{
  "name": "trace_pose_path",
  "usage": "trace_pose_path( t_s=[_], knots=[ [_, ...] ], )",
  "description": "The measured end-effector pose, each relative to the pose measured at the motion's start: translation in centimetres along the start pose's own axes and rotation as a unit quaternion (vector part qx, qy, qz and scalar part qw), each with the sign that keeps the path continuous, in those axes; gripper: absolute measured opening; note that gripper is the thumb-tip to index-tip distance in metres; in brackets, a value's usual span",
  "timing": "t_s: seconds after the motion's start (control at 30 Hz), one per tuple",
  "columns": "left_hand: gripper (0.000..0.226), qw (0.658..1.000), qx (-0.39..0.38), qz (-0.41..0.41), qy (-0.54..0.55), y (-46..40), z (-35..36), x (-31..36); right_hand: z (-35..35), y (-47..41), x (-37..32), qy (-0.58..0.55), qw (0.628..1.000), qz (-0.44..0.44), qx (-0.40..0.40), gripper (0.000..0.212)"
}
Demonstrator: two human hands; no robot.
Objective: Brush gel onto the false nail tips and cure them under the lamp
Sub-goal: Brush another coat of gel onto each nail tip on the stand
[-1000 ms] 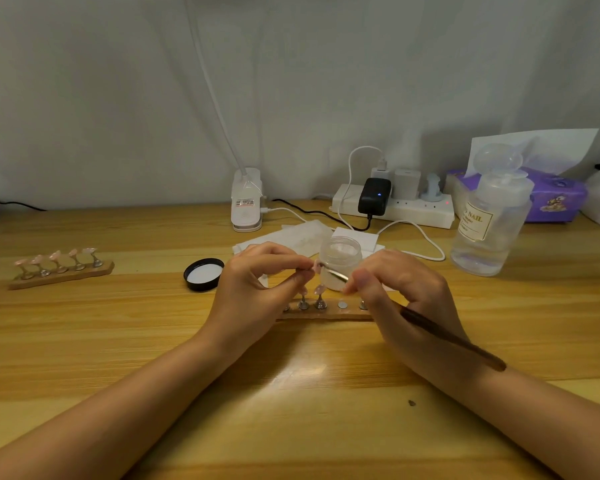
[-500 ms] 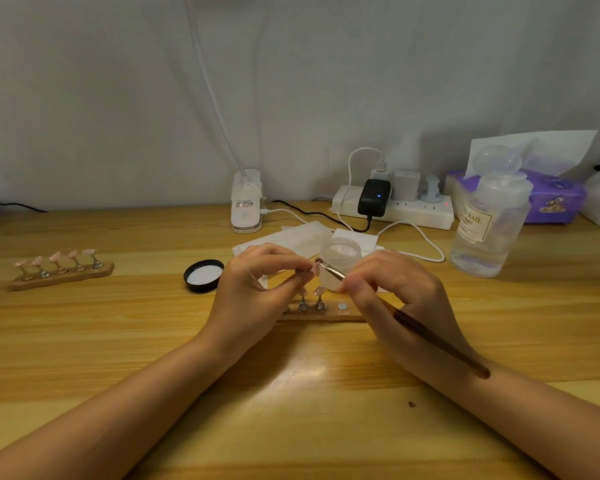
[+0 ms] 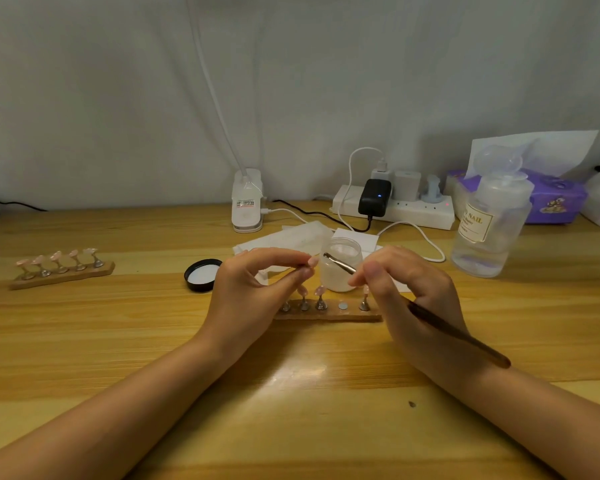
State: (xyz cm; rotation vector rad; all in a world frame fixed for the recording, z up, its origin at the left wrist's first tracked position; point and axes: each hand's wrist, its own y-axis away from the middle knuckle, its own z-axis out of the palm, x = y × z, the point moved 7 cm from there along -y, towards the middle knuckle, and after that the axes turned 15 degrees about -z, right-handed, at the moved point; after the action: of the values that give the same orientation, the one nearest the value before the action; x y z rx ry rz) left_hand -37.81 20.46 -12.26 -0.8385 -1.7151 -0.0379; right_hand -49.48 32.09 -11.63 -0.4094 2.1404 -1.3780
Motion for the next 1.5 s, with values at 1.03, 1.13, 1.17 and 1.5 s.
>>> trace_pose_path(
  t_s=[1.03, 1.13, 1.17, 1.5],
  knots=[
    [0.027, 0.999, -0.014, 0.0, -0.038, 0.1, 0.5, 0.3, -0.1, 0.1, -0.3, 0.014, 1.0, -0.014, -0.005, 0.039],
    [0.028, 0.999, -0.011, -0.004, -0.034, 0.2, 0.3, 0.3, -0.3, 0.2, -0.1, 0.017, 1.0, 0.004, 0.012, 0.04],
    [0.029, 0.999, -0.01, -0.005, -0.037, 0.1, 0.4, 0.4, -0.3, 0.2, 0.0, 0.019, 1.0, 0.008, 0.014, 0.039],
    [0.021, 0.999, -0.02, 0.003, -0.042, 0.1, 0.6, 0.5, 0.3, 0.0, -0.2, 0.02, 0.999, -0.027, -0.021, 0.041]
  ],
)
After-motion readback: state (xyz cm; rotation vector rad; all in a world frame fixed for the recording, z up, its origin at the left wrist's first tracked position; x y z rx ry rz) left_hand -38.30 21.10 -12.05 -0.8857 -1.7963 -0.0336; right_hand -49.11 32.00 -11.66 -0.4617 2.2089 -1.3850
